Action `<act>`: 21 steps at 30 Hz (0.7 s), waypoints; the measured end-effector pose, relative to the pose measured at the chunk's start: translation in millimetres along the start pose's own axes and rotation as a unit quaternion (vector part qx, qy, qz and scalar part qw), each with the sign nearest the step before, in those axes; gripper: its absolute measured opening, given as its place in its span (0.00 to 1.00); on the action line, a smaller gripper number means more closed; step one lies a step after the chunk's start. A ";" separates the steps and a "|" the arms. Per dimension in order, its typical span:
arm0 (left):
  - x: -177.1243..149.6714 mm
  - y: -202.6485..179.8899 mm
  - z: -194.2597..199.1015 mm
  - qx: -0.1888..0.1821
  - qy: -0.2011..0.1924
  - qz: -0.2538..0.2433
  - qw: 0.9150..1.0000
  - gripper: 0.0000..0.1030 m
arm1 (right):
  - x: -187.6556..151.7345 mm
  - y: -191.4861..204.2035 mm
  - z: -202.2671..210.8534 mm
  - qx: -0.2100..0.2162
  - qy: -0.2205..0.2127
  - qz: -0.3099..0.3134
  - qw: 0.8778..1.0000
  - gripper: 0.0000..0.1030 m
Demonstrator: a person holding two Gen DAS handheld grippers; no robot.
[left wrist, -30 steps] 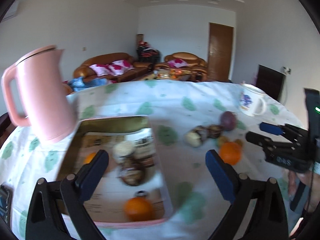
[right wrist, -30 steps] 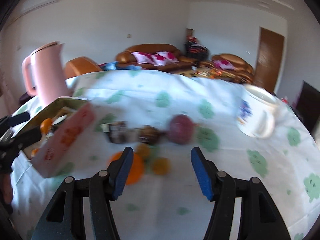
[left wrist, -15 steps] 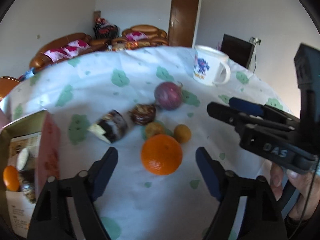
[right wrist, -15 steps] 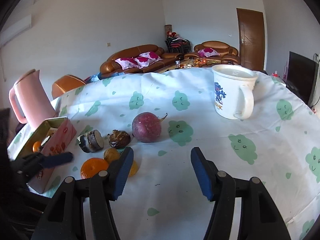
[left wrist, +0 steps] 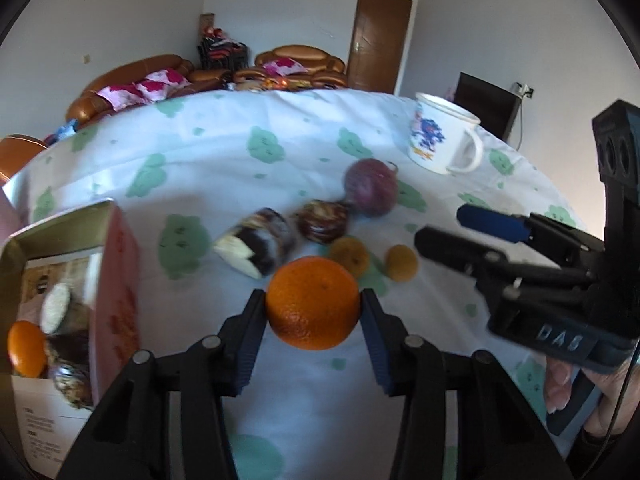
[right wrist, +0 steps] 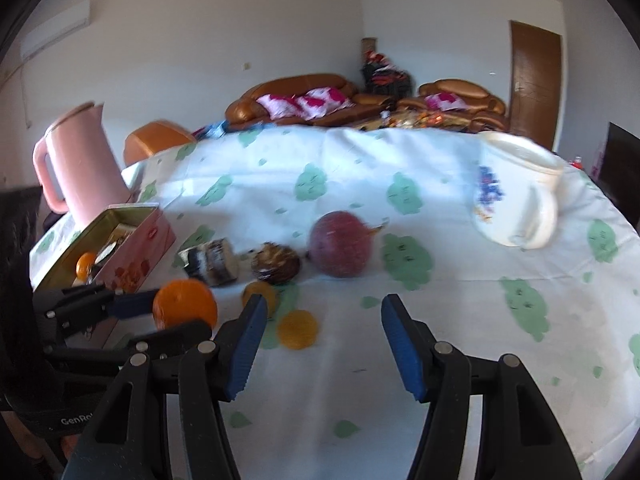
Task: Organize fruits
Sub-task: 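Grasp an orange with the left tool while the right tool grasps a small yellow fruit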
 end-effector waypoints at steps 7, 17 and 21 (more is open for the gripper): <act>0.7 16.3 2.7 -0.009 -0.008 0.029 1.000 0.47 | 2.7 15.8 -28.9 0.000 0.057 0.031 0.998 0.41; -0.6 16.6 12.7 0.010 -0.036 0.030 0.999 0.47 | 0.5 18.1 -36.4 0.023 0.077 0.036 0.996 0.28; -1.3 17.1 17.4 0.015 -0.048 0.030 0.998 0.47 | 1.6 19.5 -29.7 0.028 0.060 0.040 0.997 0.28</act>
Point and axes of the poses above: each gripper's, at about its wrist camera, not at the fingertips, and z roughly against the way its jaws point, y to its left, x to its top, the point moved 2 cm from there along -z, roughly the way its jaws point, and after that the axes turned 6 degrees about y, right-handed, at the moved point
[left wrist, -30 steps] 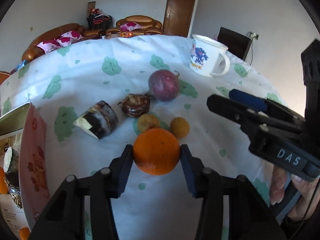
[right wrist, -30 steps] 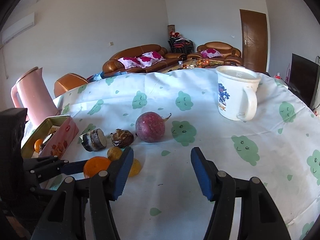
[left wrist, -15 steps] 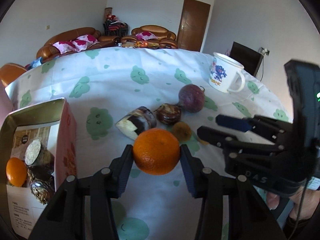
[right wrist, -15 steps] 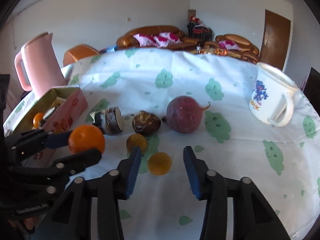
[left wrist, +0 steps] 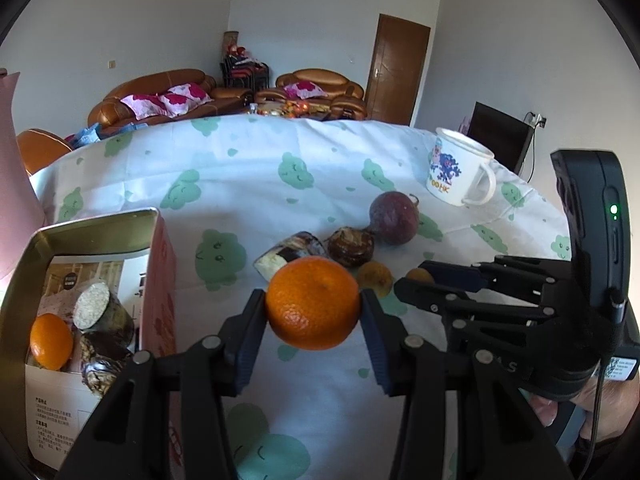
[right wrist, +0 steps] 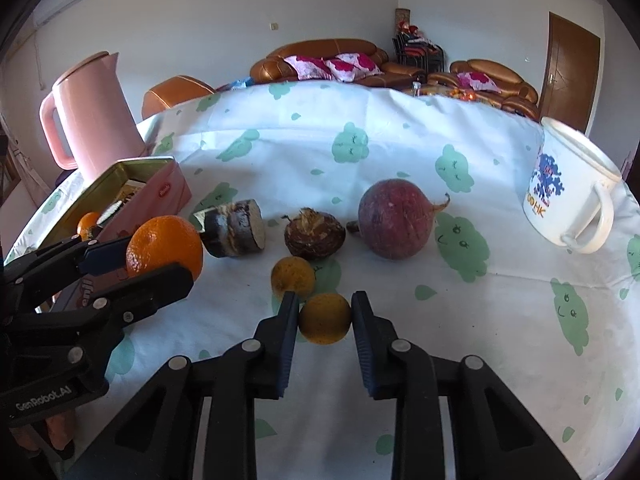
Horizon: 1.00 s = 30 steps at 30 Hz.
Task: Organize fruits
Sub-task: 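Grasp an orange with the left tool while the right tool grasps a small yellow fruit, then lift and carry the orange and yellow fruit toward the tin with both tools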
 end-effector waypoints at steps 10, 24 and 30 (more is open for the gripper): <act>0.2 1.2 7.3 0.009 -0.020 0.000 1.000 0.47 | -0.5 1.9 17.3 0.019 -0.046 0.006 0.999 0.28; -0.9 -2.1 19.5 0.021 -0.051 -0.008 0.998 0.47 | -3.4 5.8 36.6 0.035 -0.099 0.018 0.994 0.28; -1.2 -2.7 22.5 0.024 -0.058 -0.009 0.998 0.47 | -5.5 4.6 43.0 0.039 -0.118 0.018 0.992 0.28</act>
Point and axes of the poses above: each gripper's, at about its wrist camera, not at the fingertips, and z roughly against the way its jaws point, y to its left, x to its top, the point moved 2 cm from there along -z, roughly the way its jaws point, and after that the axes turned 6 degrees about y, right-handed, at the moved point
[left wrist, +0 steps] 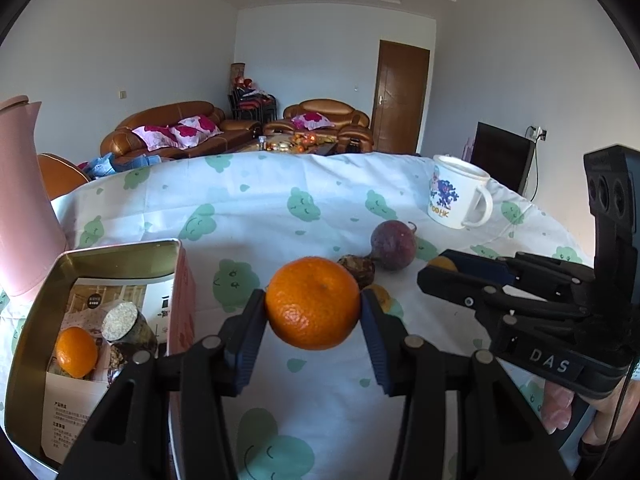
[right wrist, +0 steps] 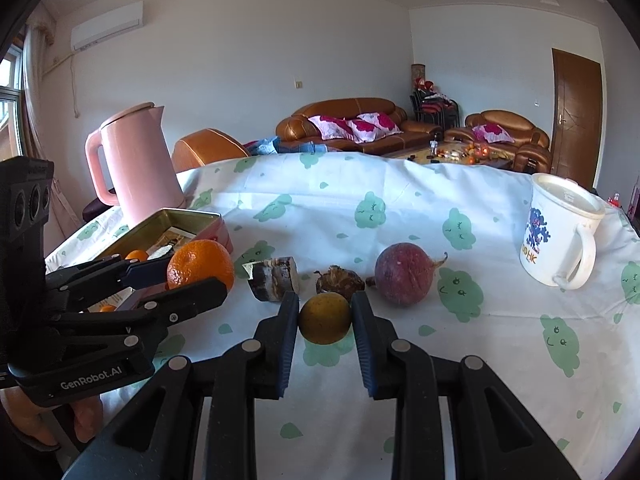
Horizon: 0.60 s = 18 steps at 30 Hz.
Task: Organize fruits
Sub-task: 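Lift and carry the orange and yellow fruit toward the tin with both tools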
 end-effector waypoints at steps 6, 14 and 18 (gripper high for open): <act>0.3 -1.1 2.6 0.005 -0.008 -0.002 1.000 0.47 | -0.3 1.2 5.7 0.000 -0.014 0.003 1.000 0.28; 0.4 -2.6 6.4 0.009 -0.017 -0.005 1.000 0.47 | -1.0 2.9 10.7 0.002 -0.029 0.009 1.000 0.28; 0.7 -4.5 8.8 0.013 -0.023 -0.011 1.000 0.47 | -1.3 3.3 13.6 0.000 -0.036 0.011 0.999 0.28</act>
Point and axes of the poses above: each gripper's, at about its wrist camera, not at the fingertips, and z roughly against the way its jaws point, y to its left, x to its top, the point moved 2 cm from there along -z, roughly the way its jaws point, and after that the axes turned 6 degrees about y, right-handed, at the moved point
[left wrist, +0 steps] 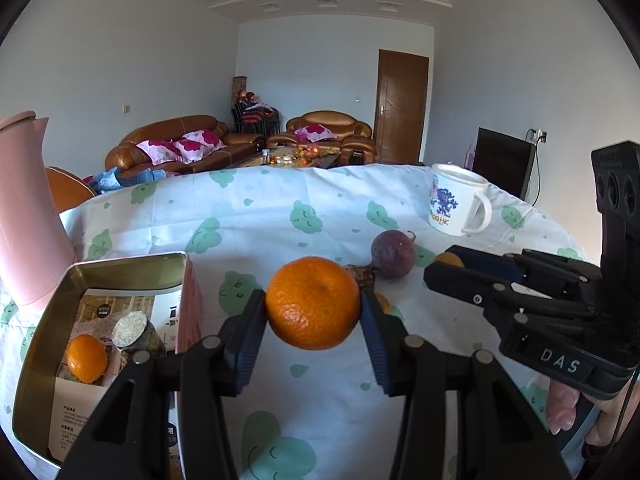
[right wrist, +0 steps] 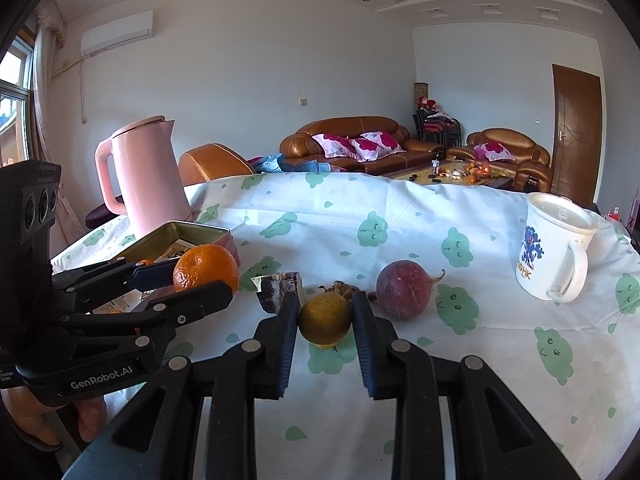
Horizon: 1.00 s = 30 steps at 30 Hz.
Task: Organize fruits
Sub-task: 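Lift and carry the orange and yellow fruit toward the tin with both tools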
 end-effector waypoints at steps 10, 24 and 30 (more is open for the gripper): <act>0.5 -3.3 1.4 0.005 -0.006 -0.006 1.000 0.47 | -1.2 0.5 9.3 -0.003 -0.022 0.003 1.000 0.28; 0.7 -3.5 7.4 0.013 -0.023 -0.011 1.000 0.47 | -2.7 3.9 15.9 -0.005 -0.041 0.010 0.999 0.28; 0.1 -4.1 10.5 0.015 -0.031 -0.012 0.999 0.47 | -3.6 4.6 19.8 -0.007 -0.049 0.011 0.999 0.28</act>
Point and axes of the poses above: each gripper's, at about its wrist camera, not at the fingertips, and z roughly against the way its jaws point, y to its left, x to its top, the point moved 2 cm from there along -z, roughly the way its jaws point, and after that the axes turned 6 degrees about y, right-handed, at the moved point
